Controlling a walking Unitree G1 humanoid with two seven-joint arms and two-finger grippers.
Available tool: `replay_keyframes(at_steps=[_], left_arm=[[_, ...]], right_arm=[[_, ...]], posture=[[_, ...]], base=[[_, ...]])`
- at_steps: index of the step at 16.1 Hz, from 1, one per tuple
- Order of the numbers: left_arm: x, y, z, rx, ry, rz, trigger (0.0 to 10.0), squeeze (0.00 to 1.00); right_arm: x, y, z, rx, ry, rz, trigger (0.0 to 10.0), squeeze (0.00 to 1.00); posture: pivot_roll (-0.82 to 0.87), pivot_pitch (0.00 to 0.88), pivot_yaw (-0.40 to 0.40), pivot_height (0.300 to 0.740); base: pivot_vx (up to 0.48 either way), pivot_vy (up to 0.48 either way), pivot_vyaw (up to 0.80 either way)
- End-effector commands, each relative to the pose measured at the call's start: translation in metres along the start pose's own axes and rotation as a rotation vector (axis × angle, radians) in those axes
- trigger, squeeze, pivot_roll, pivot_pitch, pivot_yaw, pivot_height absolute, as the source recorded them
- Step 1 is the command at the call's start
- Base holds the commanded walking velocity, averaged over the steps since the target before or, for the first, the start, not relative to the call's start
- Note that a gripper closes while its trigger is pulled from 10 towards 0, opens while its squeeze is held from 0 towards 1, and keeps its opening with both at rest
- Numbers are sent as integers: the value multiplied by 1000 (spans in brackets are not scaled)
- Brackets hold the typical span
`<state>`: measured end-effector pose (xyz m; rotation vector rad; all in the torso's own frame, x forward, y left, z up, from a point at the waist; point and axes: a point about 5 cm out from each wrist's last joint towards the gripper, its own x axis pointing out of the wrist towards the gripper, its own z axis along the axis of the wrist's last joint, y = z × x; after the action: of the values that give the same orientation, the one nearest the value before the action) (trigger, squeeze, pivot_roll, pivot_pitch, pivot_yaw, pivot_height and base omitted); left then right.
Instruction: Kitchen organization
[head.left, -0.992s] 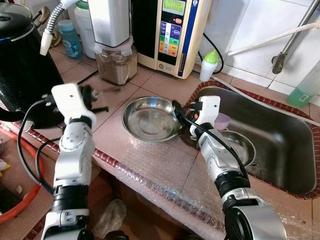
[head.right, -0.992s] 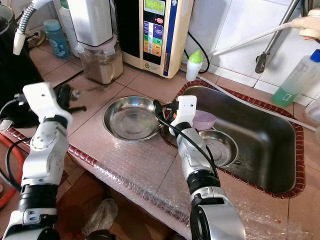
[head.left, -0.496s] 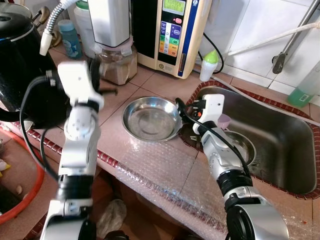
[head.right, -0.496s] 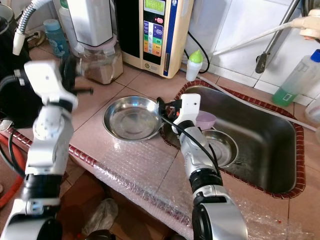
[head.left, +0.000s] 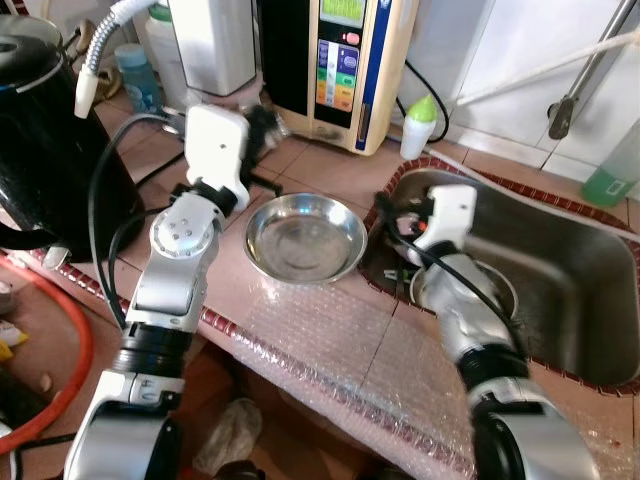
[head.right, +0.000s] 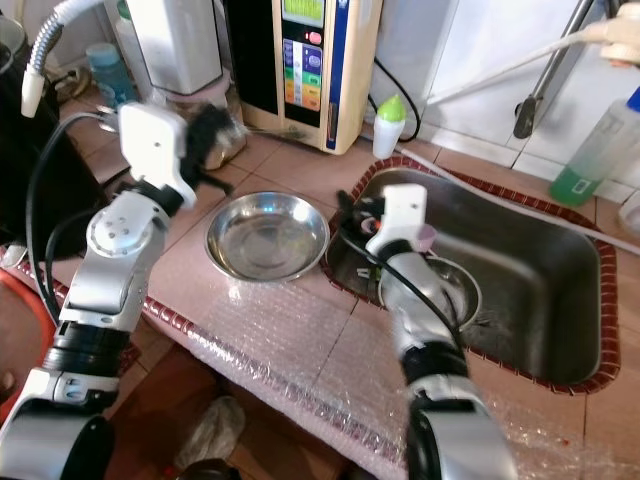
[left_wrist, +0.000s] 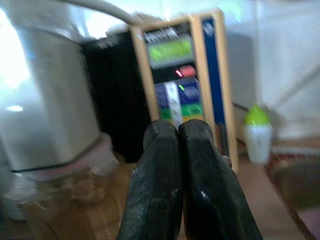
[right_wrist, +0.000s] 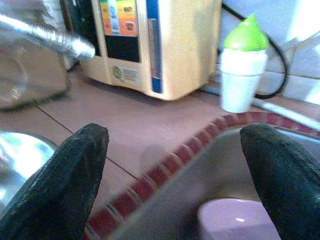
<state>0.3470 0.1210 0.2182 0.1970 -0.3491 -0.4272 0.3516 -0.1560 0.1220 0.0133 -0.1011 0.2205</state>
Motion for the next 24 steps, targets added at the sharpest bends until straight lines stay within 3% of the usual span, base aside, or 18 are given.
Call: replay_keyframes(at_steps=[1, 4, 7, 10, 15, 18, 22, 23, 24], left_arm=[[7, -6, 3, 22, -14, -69, 0, 0], [15, -14, 0, 20, -13, -139, 0, 0], [28, -23, 7, -21, -53, -133, 0, 0], [31, -33, 9, -19, -79, -161, 0, 0], [37, -39, 13, -6, -87, -213, 0, 0], [39, -50, 6, 19, -10, -339, 0, 0], [40, -65, 4, 45, 14, -454, 0, 0], [40, -68, 5, 45, 13, -474, 0, 0], [40, -71, 7, 51, 4, -488, 0, 0]], right_arm=[[-1, 1, 9, -66, -41, 42, 10000, 0], [-8, 2, 19, -187, -88, 115, 10000, 0], [-11, -6, 23, -178, -86, 92, 10000, 0], [-13, 1, 26, -145, -109, 75, 10000, 0], [-16, 6, 31, -185, -127, 117, 10000, 0], [-12, 5, 42, -314, -140, 239, 10000, 0], [0, 14, 49, -395, -154, 344, 10000, 0], [2, 17, 49, -406, -153, 370, 3059, 0], [5, 23, 47, -409, -146, 411, 0, 0]], posture=[[26, 0, 44, 740], [8, 0, 45, 740], [-18, 0, 42, 740], [-29, 0, 45, 740], [-34, 0, 56, 740], [-33, 0, 58, 740], [-28, 0, 52, 740], [-28, 0, 52, 740], [-25, 0, 52, 740]], base=[[0, 0, 0], [0, 0, 0], [0, 0, -456], [0, 0, -569], [0, 0, 0], [0, 0, 0], [0, 0, 0], [0, 0, 0], [0, 0, 0]])
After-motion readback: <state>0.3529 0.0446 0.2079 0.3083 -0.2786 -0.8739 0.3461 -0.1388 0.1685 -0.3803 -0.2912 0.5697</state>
